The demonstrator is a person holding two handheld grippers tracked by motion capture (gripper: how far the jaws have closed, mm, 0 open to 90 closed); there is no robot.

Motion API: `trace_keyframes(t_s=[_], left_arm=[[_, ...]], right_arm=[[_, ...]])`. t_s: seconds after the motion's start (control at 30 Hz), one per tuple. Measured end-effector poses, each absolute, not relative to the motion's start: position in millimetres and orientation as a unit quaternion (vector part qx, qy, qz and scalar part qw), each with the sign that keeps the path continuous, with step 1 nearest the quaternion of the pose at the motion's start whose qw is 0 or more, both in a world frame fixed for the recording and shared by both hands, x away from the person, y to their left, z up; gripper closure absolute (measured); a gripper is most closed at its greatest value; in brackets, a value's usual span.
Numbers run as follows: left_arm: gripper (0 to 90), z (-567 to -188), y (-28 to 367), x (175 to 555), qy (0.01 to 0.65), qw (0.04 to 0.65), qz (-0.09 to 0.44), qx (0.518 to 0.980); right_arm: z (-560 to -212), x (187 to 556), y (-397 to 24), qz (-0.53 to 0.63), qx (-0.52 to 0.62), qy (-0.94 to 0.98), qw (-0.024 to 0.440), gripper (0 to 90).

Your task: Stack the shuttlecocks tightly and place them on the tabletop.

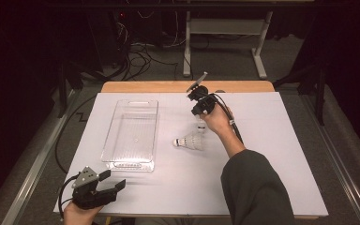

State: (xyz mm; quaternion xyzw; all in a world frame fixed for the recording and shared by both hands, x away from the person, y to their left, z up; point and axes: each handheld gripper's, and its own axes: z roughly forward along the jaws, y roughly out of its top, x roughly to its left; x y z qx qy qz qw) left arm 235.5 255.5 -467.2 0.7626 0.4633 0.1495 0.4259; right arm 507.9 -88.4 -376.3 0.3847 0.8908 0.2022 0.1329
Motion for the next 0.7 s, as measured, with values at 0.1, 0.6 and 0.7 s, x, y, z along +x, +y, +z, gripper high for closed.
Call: trace_keyframes(t_s=[0.1, 0.6, 0.7], left_arm=[[29.3, -467.3, 255.5, 235.4, 0.464, 0.426, 0.149, 0.762], [29.2, -467.0, 255.4, 235.3, 0.463, 0.424, 0.151, 0.764], [29.2, -467.1, 254.9, 235.2, 0.464, 0.425, 0.151, 0.763]], right_arm=[[-377.5, 504.9, -96.2, 0.2, 0.396, 0.886, 0.131, 90.0], [-363.0, 478.7, -135.6, 0.215, 0.408, 0.875, 0.148, 90.0], [-361.4, 471.6, -141.0, 0.221, 0.409, 0.872, 0.151, 90.0]])
